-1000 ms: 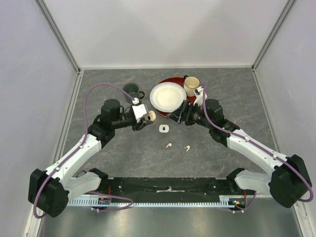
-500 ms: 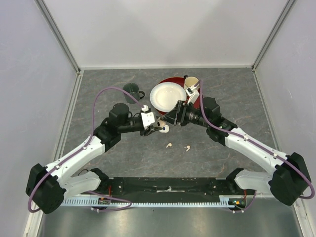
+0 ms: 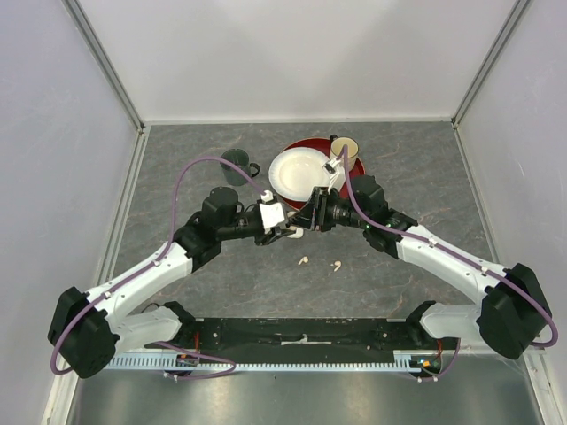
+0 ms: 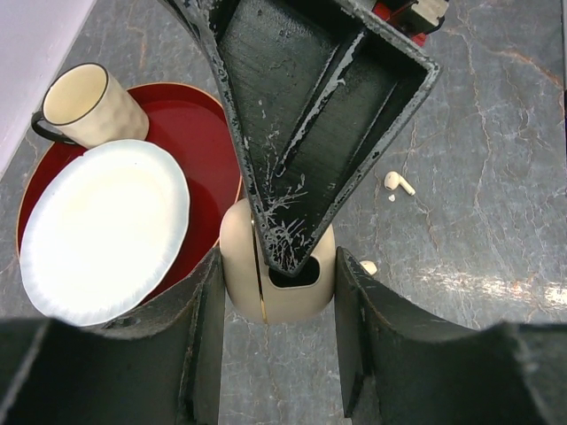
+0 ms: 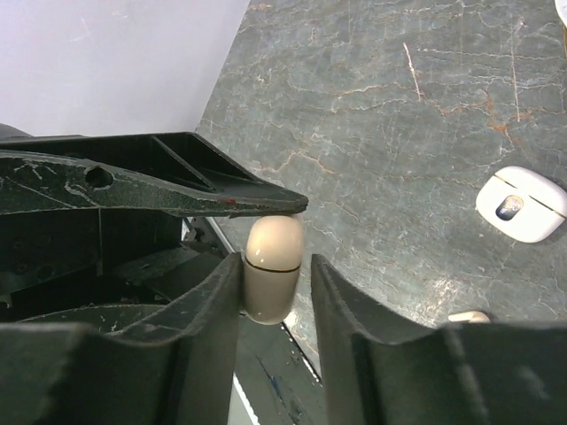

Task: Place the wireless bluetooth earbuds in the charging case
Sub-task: Pick up the charging case at the center of the board.

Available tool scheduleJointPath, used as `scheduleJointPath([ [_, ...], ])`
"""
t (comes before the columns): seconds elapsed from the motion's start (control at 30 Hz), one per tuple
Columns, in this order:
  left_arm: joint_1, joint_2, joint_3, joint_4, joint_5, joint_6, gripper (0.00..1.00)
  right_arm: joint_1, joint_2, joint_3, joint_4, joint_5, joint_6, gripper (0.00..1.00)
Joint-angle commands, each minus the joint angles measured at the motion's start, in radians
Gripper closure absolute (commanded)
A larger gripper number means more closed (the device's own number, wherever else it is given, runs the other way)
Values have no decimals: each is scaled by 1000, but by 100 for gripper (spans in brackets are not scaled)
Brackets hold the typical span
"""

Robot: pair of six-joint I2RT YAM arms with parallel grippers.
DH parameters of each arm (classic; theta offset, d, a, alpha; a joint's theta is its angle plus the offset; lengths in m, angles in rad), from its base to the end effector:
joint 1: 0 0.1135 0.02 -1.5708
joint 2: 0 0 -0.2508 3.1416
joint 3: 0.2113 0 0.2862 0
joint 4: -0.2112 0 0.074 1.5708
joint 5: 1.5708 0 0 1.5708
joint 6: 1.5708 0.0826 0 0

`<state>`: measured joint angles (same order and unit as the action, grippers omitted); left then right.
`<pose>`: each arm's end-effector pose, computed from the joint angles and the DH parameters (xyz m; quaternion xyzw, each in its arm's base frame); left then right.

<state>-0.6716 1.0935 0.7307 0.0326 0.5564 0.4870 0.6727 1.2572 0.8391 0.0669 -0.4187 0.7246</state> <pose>0.2265 -0.2358 0.2464 0.5619 0.5673 -0.2740 0.5360 0.2631 0.2525 0.2419 -0.0982 0.8047 0.4908 0.3194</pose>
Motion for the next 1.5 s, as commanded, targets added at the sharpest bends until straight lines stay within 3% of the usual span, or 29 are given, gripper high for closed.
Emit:
scheduleJointPath([
  [0.0,-8,3,27,47,-10,-18,98,5,5,38,5,-12,-16,65],
  [0.1,-9,3,27,43,-12,-19,98,7,-1,28,31,-18,-16,81],
  [0.17,-9,3,26,43,-10,-31,87,7,1,25,53,-31,-8,94],
  [0.2,-9,3,27,44,-12,-42,80,5,2,23,56,-29,-5,97],
  [0.23,-9,6,27,44,-12,-65,61,5,2,20,65,-29,1,99],
  [0.4,-8,-9,-14,116,-46,-142,32,5,-28,-8,116,32,29,100],
  [0.43,-9,-15,-30,142,-53,-166,18,5,-36,-11,123,64,33,100],
  [0.7,-6,-139,-149,276,-177,-335,13,-7,-88,-49,178,158,27,100],
  [0.83,21,-172,-156,253,-311,-553,12,-33,-120,-95,240,141,4,100],
  [1.0,156,-179,-160,311,-142,-782,11,-71,-157,-133,278,106,-19,100],
  [1.07,185,-188,-223,486,-22,-861,11,-84,-168,-152,332,84,-14,100],
  [1.27,198,-132,-254,665,108,-1062,11,-93,-188,-213,488,2,27,100],
  [1.3,198,-113,-258,755,118,-1138,11,-91,-186,-221,510,-8,33,100],
  [1.47,198,23,-283,1036,203,-1352,21,-91,-193,-247,591,-49,50,100],
])
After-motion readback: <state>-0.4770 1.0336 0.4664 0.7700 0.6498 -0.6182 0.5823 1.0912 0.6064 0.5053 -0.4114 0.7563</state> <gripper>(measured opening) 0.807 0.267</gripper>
